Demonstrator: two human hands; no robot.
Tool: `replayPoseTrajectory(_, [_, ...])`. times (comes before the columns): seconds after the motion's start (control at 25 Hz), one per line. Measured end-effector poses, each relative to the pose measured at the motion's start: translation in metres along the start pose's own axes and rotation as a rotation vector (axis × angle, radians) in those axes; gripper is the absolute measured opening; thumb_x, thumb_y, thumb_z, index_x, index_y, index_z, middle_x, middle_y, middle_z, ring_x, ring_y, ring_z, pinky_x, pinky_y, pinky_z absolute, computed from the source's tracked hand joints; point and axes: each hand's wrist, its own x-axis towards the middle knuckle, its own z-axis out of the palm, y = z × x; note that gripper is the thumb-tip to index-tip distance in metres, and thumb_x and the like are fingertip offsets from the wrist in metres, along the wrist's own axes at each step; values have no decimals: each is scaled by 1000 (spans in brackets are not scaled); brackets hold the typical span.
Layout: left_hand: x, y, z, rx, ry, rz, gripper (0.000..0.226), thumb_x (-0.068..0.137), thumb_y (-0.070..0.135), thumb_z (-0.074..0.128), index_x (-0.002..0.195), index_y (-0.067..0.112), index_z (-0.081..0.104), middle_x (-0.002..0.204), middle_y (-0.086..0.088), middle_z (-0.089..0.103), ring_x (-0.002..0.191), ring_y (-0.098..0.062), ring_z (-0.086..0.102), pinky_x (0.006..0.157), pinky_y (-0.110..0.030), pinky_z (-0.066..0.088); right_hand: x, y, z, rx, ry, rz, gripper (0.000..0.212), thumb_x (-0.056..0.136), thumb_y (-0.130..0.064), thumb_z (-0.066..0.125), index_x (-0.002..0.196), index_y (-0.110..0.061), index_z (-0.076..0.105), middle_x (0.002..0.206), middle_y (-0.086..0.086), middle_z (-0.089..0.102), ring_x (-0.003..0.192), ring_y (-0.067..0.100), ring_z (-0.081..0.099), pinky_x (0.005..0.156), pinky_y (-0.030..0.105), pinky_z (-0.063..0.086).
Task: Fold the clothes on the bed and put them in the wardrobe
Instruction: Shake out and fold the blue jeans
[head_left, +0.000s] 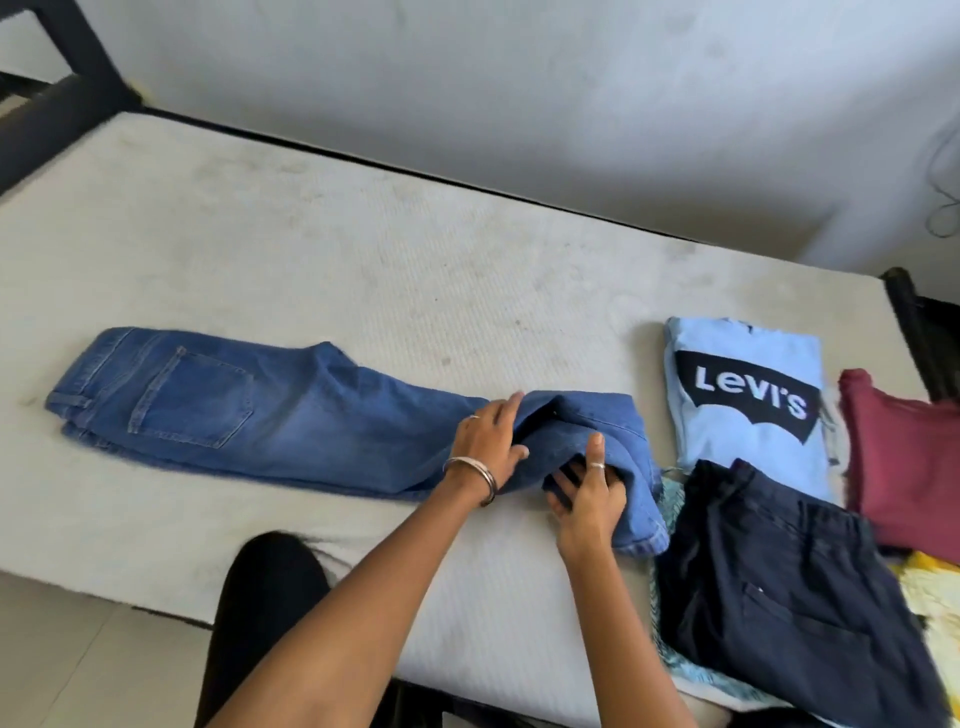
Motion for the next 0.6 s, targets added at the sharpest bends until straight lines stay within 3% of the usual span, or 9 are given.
replayPoseTrajectory(0.08, [21,23,-1,129,-46,-27,69,92,26,57,150,17,22,130,-12,55,115,-32,55,95,-42,43,11,-19,9,111,106,75,45,83,-43,75,112,-12,59,96,9,73,76,24,72,65,41,55])
replayPoseTrajectory(0.16, [34,29,-9,52,-54,-61,45,92,20,52,136,19,44,118,-11,64,108,-32,59,88,-41,47,19,-36,13,151,225,105,42,87,-16,69,125,-9,52,108,12,69,83,27,68,59,35,54])
replayPoseTrajectory(0.24, [31,29,-21,-209,4,-56,27,88,16,54,115,16,61,103,-9,68,98,-29,61,77,-35,47,16,-45,11,137,202,-89,48,89,-5,57,133,-19,43,121,9,63,97,27,65,65,39,57])
replayPoseTrajectory(0.28, [29,30,-26,-309,55,-47,22,87,14,56,107,13,63,95,-8,68,90,-27,61,71,-31,44,14,-45,7,80,127,-258,48,90,-5,53,131,-25,40,123,9,62,104,25,63,75,43,58])
replayPoseTrajectory(0.32, [25,31,-33,-389,95,-31,16,85,13,57,100,10,62,87,-6,65,82,-25,59,67,-28,39,5,-43,2,-3,37,-419,47,90,-3,51,129,-27,39,123,8,61,107,23,62,85,39,57])
replayPoseTrajectory(0.4, [14,28,-41,-483,73,19,7,82,13,57,88,11,55,75,-2,56,68,-19,51,62,-28,36,-6,-29,-13,-104,7,-567,49,89,4,48,126,-25,36,119,8,60,105,16,61,87,22,51])
replayPoseTrajectory(0.48, [0,26,-35,-438,-93,54,19,79,13,63,91,17,49,76,0,56,63,-14,48,64,-29,40,-1,-17,-29,-43,188,-457,51,88,5,48,127,-24,34,116,10,59,94,15,61,80,24,54])
replayPoseTrajectory(0.56, [-15,26,-10,-349,-377,5,46,79,22,71,114,24,41,85,-2,64,67,-12,54,69,-29,45,11,-9,-47,32,301,-132,49,92,-8,58,132,-22,33,115,10,57,90,19,60,69,38,58])
replayPoseTrajectory(0.6, [-22,27,6,-291,-511,-33,61,79,30,73,125,26,33,90,-4,65,72,-13,58,72,-29,48,18,-9,-55,20,323,-7,51,92,-20,64,132,-19,34,114,8,55,91,23,59,63,39,56])
